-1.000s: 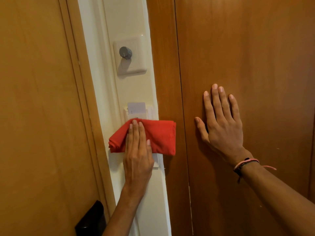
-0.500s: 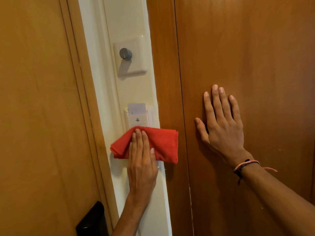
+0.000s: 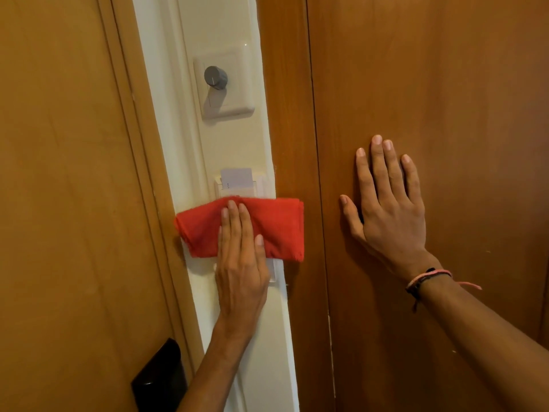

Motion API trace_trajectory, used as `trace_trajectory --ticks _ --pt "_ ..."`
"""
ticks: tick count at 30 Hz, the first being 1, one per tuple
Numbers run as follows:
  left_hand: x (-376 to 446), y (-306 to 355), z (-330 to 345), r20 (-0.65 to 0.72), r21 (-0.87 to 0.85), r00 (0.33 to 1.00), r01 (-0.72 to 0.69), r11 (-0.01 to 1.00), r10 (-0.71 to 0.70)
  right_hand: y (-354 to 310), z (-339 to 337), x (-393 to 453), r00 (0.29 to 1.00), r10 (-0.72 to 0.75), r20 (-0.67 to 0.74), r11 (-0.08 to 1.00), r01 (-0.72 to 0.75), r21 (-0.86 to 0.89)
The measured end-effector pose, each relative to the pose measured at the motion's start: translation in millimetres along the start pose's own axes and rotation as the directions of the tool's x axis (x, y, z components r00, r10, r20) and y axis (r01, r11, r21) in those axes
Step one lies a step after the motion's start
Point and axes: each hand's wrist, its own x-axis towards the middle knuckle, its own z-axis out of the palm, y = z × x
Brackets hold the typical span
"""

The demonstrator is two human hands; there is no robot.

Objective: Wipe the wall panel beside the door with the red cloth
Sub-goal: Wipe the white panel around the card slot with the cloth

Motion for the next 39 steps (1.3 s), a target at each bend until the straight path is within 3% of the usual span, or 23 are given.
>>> trace_trajectory --ticks 3,7,8,12,16,19,20,23,24,26,27,28,31,32,36,39 --pt "-14.5 -8.0 -2.0 0.035 0.042 0.995 -0.089 0.995 0.088 0.1 0.2 -0.7 1.000 0.003 -0.006 1.000 -0.003 -0.004" --pt "16.3 -2.3 -2.5 -0.052 -0.059 0.992 0.108 0.992 -0.111 -0.3 -0.9 0.3 1.000 0.006 0.002 1.000 -0.006 0.003" --pt "16.1 3.5 -0.1 -0.061 -0.052 0.992 0.104 0.993 -0.107 -0.6 -0.9 0.0 1.000 0.007 0.002 1.000 -0.007 0.002" --pt "3.6 -8.6 3.1 -0.008 0.101 0.979 -0.200 0.974 0.202 -0.6 -0.5 -0.3 1.000 0.004 -0.007 1.000 -0.004 0.004" --pt "11.3 -4.7 1.0 -0.054 -0.031 0.996 0.067 0.997 -0.069 -1.0 -1.4 -0.2 1.000 0.006 -0.004 1.000 -0.006 0.005" --pt "1.9 -5.8 4.3 -0.018 0.023 0.992 -0.128 0.992 0.128 -0.6 -0.2 -0.7 1.000 0.007 0.000 1.000 -0.007 0.000" --pt "4.5 -12.1 4.8 -0.027 0.023 0.992 -0.127 0.992 0.127 -0.4 -0.2 -0.8 1.000 0.006 0.003 1.000 -0.006 -0.003" --pt "14.0 -9.3 3.9 -0.076 -0.053 0.988 0.129 0.990 -0.132 -0.9 0.0 -0.3 1.000 0.011 0.007 1.000 -0.011 0.002" --pt "10.7 -5.7 4.7 -0.067 -0.027 0.993 0.092 0.995 -0.094 -1.4 0.3 -0.5 1.000 0.013 0.003 1.000 -0.013 0.005" --pt "-2.4 -5.7 7.2 -0.004 0.083 0.985 -0.173 0.981 0.174 -1.3 1.0 -1.3 1.000 0.015 -0.007 1.000 -0.015 0.007" --pt "-4.5 -9.8 7.7 0.011 0.099 0.970 -0.242 0.965 0.242 -1.5 1.4 -1.2 1.000 0.015 -0.011 1.000 -0.015 0.010" --pt "-3.3 -12.0 8.0 -0.005 0.085 0.978 -0.206 0.975 0.207 -1.1 1.3 -1.4 1.000 0.014 -0.012 1.000 -0.013 0.014" --pt "7.8 7.6 11.3 -0.082 -0.071 0.984 0.152 0.986 -0.158 0.0 0.8 -0.8 1.000 0.013 -0.011 1.000 -0.013 0.028" --pt "8.0 15.8 13.2 -0.082 -0.088 0.978 0.184 0.979 -0.192 0.0 0.6 -0.7 1.000 0.015 -0.009 1.000 -0.015 0.027" --pt "-1.0 13.4 2.1 -0.038 -0.098 0.999 0.014 0.995 -0.018 -0.6 -3.4 0.1 0.999 0.017 0.032 0.999 -0.018 0.045" --pt "3.4 6.3 -20.7 -0.022 -0.136 1.000 -0.007 0.991 0.004 -2.8 -14.8 2.9 0.994 0.016 0.104 0.992 -0.029 0.121"
